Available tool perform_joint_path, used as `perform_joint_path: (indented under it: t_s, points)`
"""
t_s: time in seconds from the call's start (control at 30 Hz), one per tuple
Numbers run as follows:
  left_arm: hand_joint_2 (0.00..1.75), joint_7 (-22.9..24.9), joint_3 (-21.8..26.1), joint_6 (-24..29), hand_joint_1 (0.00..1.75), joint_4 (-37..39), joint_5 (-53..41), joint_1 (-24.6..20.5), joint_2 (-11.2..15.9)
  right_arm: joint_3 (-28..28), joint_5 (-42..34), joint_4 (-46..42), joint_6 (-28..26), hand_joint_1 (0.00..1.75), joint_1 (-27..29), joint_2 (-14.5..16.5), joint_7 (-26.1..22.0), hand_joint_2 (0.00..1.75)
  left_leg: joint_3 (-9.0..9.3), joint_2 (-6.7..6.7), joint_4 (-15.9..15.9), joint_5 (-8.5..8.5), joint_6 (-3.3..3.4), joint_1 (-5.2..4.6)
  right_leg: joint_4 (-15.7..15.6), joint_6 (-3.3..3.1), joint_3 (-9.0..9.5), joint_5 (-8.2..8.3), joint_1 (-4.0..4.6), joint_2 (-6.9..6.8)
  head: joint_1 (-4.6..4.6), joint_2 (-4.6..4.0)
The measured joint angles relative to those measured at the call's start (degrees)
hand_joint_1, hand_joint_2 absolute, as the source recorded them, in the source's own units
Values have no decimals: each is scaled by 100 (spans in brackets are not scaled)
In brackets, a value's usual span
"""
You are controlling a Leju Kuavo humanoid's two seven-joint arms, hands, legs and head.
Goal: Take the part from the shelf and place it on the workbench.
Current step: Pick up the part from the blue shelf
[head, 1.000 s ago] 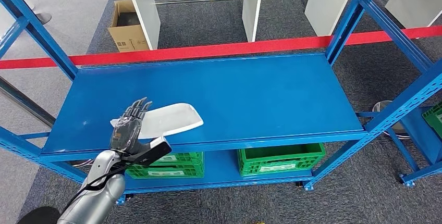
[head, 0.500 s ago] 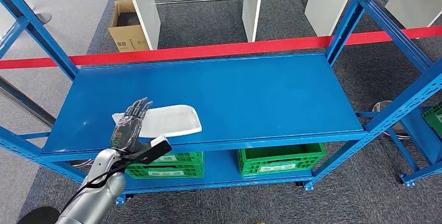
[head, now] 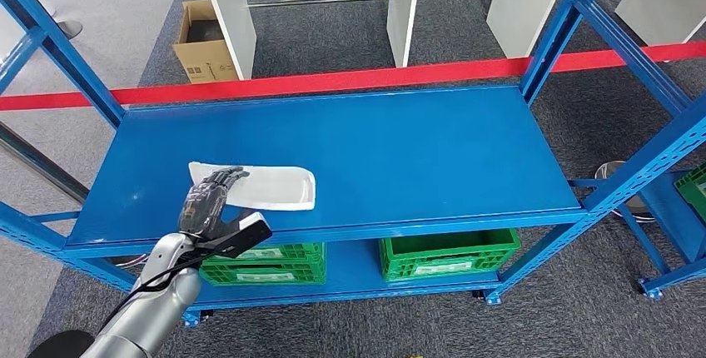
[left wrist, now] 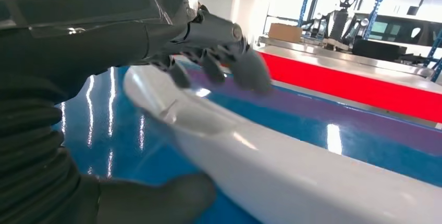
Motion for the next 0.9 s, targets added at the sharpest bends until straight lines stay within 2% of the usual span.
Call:
perform_joint_path:
  t_s: [0.57,0.63,0.73,0.9]
  points:
    - [175,83,-69,-224,175,-22,-162,-66,-40,-1,0,0,-3,0,-23,10,-104,0,3,4,-1,-1,-1,0,0,0,10,0,0,3,1,0]
    - [175,-118,-41,-100,175,-58,37,-56,-26,-2,0,0,-3,0,-23,9,-111,0,4,4,-1,-1,-1,0,0,0,11,0,0,3,-1,0]
    - [175,-744,34,75,175,-277,746,61,-2,-2,0,0,-4,0,-21,2,-131,0,7,5,-1,-1,-1,0,0,0,9,0,0,4,-1,0]
    - [175,-1380,46,128,175,-1155,1532,377,4,-2,0,0,-3,0,-22,-25,-140,0,5,5,0,-2,-1,0,0,2,8,-2,0,4,1,0]
